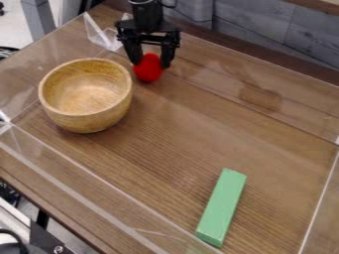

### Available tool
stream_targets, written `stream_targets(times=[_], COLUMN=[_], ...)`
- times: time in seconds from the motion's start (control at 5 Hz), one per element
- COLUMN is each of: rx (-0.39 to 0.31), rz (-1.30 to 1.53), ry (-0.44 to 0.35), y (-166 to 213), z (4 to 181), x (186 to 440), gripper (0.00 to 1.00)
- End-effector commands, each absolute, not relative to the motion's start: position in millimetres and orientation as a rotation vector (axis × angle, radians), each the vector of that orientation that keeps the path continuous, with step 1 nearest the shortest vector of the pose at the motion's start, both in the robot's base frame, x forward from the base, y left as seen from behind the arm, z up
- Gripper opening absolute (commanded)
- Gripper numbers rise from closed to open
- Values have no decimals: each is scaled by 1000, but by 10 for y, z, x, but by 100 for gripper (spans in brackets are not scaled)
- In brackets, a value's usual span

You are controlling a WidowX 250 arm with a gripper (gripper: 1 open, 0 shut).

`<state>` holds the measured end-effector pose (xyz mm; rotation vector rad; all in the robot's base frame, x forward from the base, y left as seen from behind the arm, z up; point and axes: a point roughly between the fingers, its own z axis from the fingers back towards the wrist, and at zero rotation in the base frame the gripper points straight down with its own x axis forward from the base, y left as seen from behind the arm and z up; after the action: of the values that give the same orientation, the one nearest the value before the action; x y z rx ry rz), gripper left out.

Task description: Move the red fruit to the right

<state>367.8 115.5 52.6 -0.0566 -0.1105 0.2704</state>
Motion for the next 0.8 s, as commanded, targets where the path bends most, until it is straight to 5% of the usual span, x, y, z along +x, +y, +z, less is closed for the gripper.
stream_targets(times=[0.0, 0.2, 0.6], rx=[-42, -40, -56], rz=[273, 273, 285], ry=[-156, -156, -220], y=[1215, 1210, 1127], z=[631, 626, 1036], x=[3739, 3726, 3699], gripper=[0, 0, 0])
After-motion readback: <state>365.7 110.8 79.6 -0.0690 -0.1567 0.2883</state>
